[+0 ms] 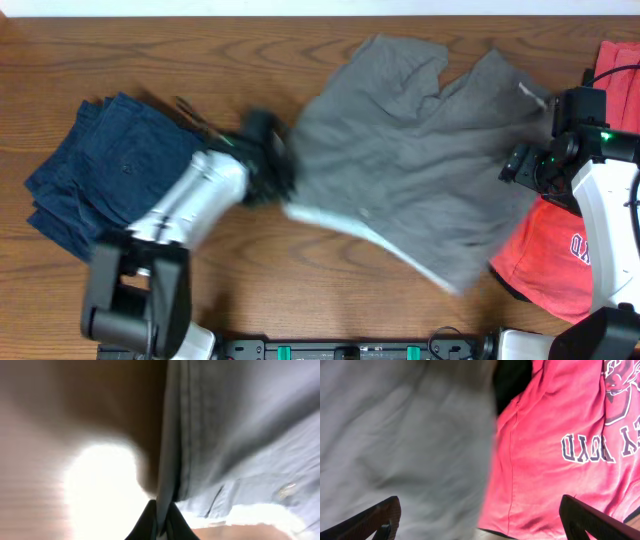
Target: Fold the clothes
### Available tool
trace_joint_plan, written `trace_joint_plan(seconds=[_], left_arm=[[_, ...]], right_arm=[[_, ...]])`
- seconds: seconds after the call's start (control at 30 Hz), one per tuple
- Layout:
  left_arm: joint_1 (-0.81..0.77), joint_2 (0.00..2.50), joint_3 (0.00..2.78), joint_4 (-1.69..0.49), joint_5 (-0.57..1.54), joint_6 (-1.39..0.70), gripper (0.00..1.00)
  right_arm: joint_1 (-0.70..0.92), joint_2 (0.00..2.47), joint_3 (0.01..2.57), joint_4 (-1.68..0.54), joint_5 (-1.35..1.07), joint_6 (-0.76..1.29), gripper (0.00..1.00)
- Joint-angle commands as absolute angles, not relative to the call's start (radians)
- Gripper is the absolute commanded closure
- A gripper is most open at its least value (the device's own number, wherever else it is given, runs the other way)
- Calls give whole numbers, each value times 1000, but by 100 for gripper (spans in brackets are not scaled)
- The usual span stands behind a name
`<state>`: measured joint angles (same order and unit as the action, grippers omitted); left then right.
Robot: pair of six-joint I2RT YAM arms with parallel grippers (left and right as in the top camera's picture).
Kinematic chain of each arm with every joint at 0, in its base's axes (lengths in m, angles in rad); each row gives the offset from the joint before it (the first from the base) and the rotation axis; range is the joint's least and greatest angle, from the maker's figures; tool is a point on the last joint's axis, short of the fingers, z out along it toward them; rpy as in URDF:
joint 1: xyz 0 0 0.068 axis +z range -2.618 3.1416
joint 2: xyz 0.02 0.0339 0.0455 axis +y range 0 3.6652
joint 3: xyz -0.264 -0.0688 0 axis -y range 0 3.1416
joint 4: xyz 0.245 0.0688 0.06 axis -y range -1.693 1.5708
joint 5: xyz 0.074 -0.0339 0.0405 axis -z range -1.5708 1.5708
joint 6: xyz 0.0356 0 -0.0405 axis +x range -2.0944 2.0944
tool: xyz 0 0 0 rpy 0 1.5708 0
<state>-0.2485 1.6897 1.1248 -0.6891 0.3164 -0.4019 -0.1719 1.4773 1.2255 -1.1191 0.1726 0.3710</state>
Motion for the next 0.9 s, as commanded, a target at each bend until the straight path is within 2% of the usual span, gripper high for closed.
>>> trace_joint_plan(seconds=[0.0, 0.07, 0.1, 0.13, 0.23, 0.27, 0.37, 0.57, 0.7, 0.87], left_arm=[[-99, 1647, 1341, -703, 216, -289, 94], [-20, 1647, 1443, -702, 216, -289, 94], [5, 1647, 1472, -702, 216, -289, 87], [27, 1647, 1493, -705, 219, -290, 60], [68, 1647, 1518, -772, 258, -294, 5], [72, 1647, 1515, -825, 295, -293, 2], [58, 1647, 1494, -972, 357, -292, 2], [-32, 1648, 1417, -1279, 366, -292, 2], [-108, 1647, 1295, -1312, 372, -334, 2], [-198, 1647, 1119, -1228, 435, -433, 2]], right_arm=[[-176, 1469, 1229, -1123, 175, 361, 1], [-176, 1469, 1229, -1131, 176, 358, 1], [-176, 1469, 1229, -1135, 175, 358, 1], [-176, 1469, 1229, -1139, 175, 358, 1], [-176, 1469, 1229, -1144, 176, 358, 1], [-176, 1469, 1229, -1144, 176, 358, 1], [-176, 1469, 1229, -1144, 175, 358, 1], [-176, 1470, 1227, -1146, 81, 316, 1], [-176, 1471, 1225, -1144, 27, 306, 1], [-176, 1471, 1224, -1143, 25, 306, 1]])
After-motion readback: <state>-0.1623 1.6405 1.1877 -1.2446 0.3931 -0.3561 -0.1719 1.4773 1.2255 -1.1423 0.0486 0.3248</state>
